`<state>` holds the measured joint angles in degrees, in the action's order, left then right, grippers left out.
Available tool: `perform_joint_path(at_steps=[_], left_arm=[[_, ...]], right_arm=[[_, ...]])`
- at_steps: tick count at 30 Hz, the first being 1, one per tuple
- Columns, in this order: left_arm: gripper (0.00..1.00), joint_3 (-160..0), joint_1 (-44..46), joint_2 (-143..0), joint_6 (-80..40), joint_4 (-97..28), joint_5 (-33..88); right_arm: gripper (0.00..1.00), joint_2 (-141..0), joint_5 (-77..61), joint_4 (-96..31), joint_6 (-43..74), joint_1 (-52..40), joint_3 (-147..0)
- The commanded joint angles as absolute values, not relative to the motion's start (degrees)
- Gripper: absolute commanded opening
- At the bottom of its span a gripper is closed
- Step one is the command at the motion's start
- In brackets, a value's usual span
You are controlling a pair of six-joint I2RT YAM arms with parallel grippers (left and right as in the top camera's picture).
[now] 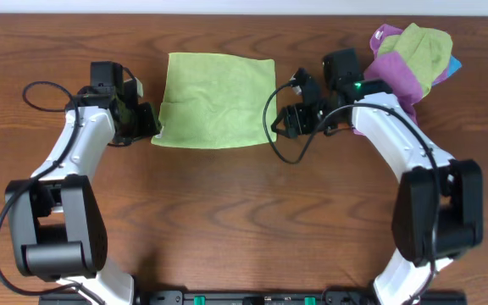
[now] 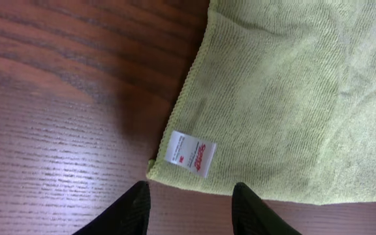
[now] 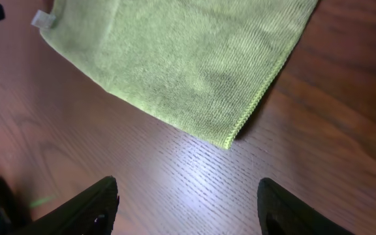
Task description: Fold the cloth
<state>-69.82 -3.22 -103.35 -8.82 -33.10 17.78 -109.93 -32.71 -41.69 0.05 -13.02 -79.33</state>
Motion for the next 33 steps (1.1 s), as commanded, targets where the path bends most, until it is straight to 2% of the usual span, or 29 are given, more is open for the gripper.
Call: perform_joint_path(at_steps=[1,6,33], left_arm=[[0.43,-69.7,-3.5,-105.2,-9.0,-32.6,17.3],[0.45,-69.7,-3.5,-106.6,-9.0,-31.0,17.4],[0.43,-69.7,-4.2,-111.4,-9.1,-26.9,21.1]], right_arm=[[0.69,-111.5,-35.0,-41.2,1.7,-13.6,-79.1],[0.70,-112.1,-35.0,-40.7,1.7,-13.6,-79.1],[0.65,-118.1,-39.3,-38.0,1.7,-12.9,-79.1]])
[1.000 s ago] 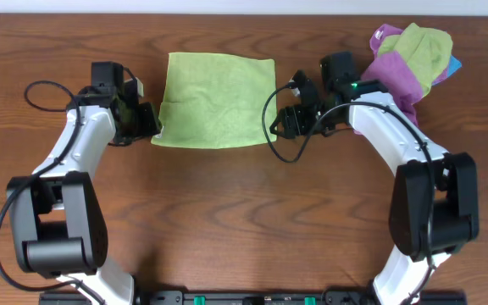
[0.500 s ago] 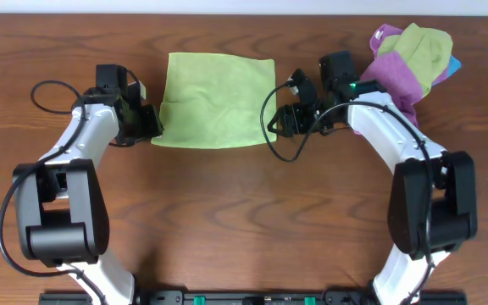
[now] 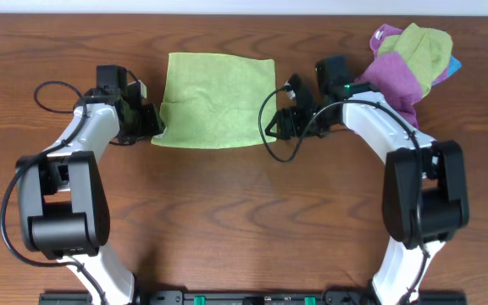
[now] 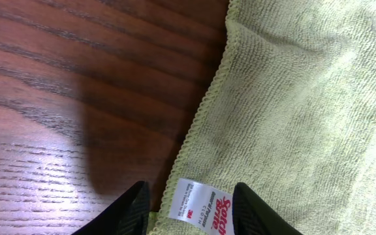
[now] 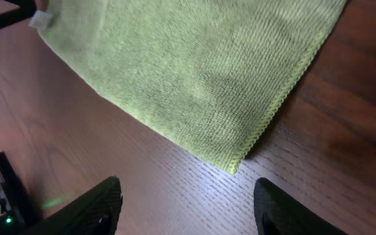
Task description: Fold the cloth
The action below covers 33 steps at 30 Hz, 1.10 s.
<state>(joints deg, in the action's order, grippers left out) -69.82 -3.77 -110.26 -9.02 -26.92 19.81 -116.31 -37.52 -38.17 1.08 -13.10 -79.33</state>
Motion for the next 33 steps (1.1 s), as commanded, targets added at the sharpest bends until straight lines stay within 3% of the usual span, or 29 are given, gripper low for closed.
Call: perform_joint_path(at_steps=[1,33], left_arm=[[0.43,-69.7,-4.2,-111.3,-9.1,-26.8,21.2],[0.42,-69.7,-4.3,-113.1,-7.3,-27.3,22.2]], right_arm=[[0.65,-118.6,-39.3,-37.9,1.7,-12.9,-79.1],[0.62,-122.1,-40.4,-33.1,3.5,-11.9,-79.1]])
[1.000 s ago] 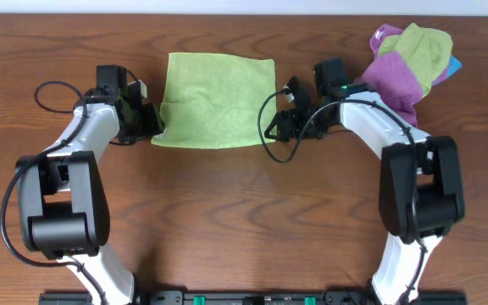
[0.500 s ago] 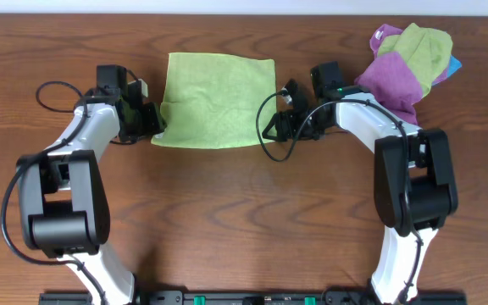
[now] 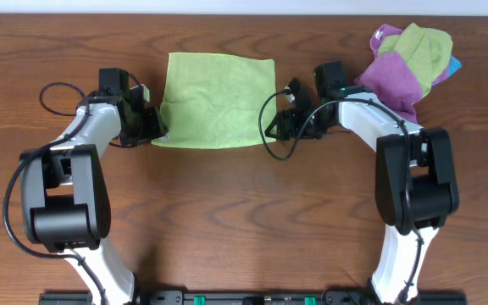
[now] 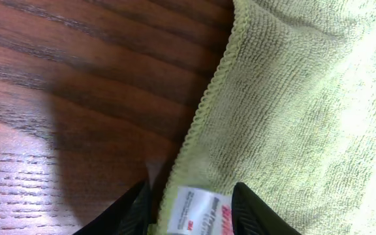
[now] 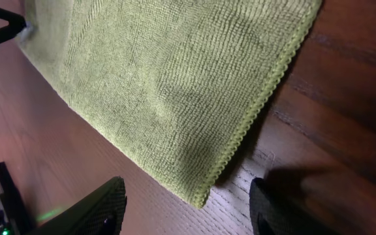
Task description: Fold the cloth
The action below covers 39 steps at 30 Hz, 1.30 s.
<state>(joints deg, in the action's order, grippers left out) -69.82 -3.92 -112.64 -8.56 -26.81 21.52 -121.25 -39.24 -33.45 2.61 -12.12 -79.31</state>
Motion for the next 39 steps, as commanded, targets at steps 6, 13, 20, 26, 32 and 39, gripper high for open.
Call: perform_joint_path(at_steps=[6,13,20,26,32,39], left_arm=[[0.42,-69.7,-4.3,-113.1,-7.7,-27.2,22.5],[0.36,-69.7,-4.3,-113.1,-9.5,-27.2,24.8],[0.06,-69.7,-4.2,-113.1,-11.9,-28.4,25.2],[0.06,-70.1,-4.2,-113.1,-12.4,-27.9,35.2],[0.06,-73.2,-4.2,-112.5,-15.1,-28.5,39.7],[0.06,-78.6,-4.2,-109.7,-16.9,-28.7,40.1]], right_arm=[[0.60,-123.7,-42.7,-31.9,4.8,-12.1,-79.1],[0.55,-124.5,-43.6,-31.6,5.6,-12.1,-79.1],[0.21,-124.5,-44.4,-31.4,7.6,-12.1,-79.1],[0.01,-124.4,-50.5,-31.8,9.2,-11.6,-80.0],[0.01,-121.9,-51.2,-35.1,8.6,-10.3,-82.8],[0.01,-116.5,-50.8,-36.1,8.4,-9.3,-85.4]])
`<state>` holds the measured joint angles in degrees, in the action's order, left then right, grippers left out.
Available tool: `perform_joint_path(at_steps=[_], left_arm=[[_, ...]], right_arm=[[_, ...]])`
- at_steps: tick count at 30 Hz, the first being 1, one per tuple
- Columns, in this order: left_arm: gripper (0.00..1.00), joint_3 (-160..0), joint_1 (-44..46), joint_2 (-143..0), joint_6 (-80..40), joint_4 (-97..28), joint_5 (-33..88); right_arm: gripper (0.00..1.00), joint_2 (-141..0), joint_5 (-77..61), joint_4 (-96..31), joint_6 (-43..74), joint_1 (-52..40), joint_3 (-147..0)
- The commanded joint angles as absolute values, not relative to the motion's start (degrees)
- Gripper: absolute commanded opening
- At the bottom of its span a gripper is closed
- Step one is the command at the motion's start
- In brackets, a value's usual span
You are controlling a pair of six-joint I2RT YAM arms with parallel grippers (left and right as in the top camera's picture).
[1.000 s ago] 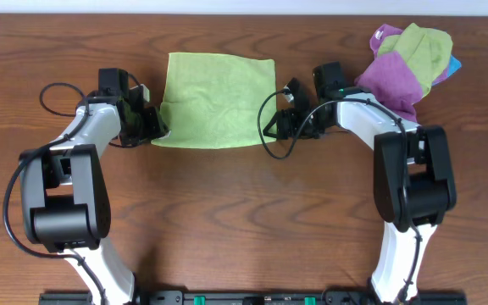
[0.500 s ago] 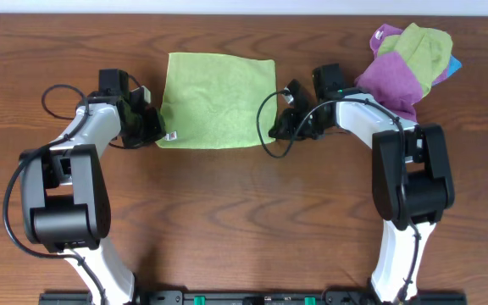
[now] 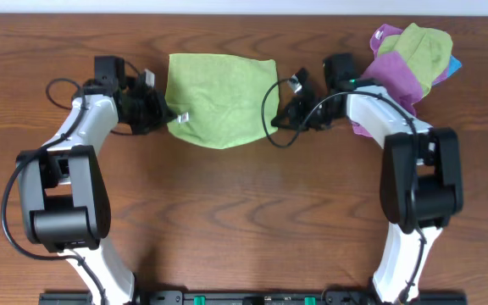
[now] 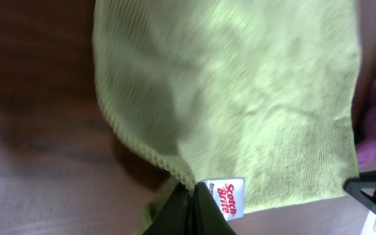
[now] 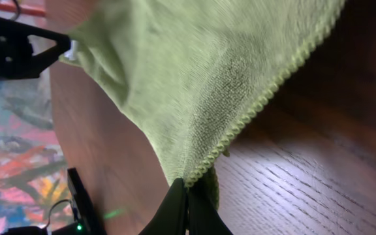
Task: Fold the cloth
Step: 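Lift the green cloth's bottom corners with both grippers and raise upward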
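The green cloth [image 3: 223,93] lies spread on the wooden table [image 3: 244,220], its near edge raised and curved. My left gripper [image 3: 169,119] is shut on the cloth's near left corner, beside the white label [image 3: 185,118]. The left wrist view shows the fingertips [image 4: 189,196] pinched on the hem, with the label [image 4: 228,196] just to their right. My right gripper [image 3: 276,119] is shut on the near right corner. In the right wrist view its tips [image 5: 187,188] clamp the stitched edge and the cloth [image 5: 194,65] hangs up away from them.
A heap of purple, green and blue cloths [image 3: 409,51] sits at the back right, close behind the right arm. Black cables loop beside each wrist [image 3: 271,127]. Bare wood stretches across the near half of the table.
Both grippers were open with their fingers either side of the near corners. Now both are shut on those corners, and the near edge is lifted and drawn a little toward the far edge.
First both open grippers hung short of the flat cloth's near corners. They then stood closer, and then right at the corners with the label between the left fingers. Now each is shut on its corner and the near edge is off the table.
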<state>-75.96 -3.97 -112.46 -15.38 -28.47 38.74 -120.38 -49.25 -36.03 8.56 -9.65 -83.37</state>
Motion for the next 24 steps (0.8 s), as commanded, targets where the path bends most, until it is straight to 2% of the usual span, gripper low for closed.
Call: perform_joint_path(at_steps=[1,7,16,24], left_arm=[[0.06,-79.2,-4.2,-109.4,-17.3,-28.8,40.1],[0.06,-83.8,-4.2,-108.8,-21.7,-29.2,40.1],[0.06,-87.2,-4.2,-108.8,-23.5,-29.0,35.0],[0.06,-87.3,-4.1,-108.8,-23.9,-28.6,36.2]], right_arm=[[0.01,-115.9,-50.8,-36.1,8.9,-9.3,-85.6],[0.01,-113.1,-50.8,-36.1,11.7,-8.4,-88.8],[0.01,-113.0,-47.8,-35.7,15.7,-7.3,-90.8],[0.01,-112.9,-48.5,-35.8,18.2,-5.5,-91.2]])
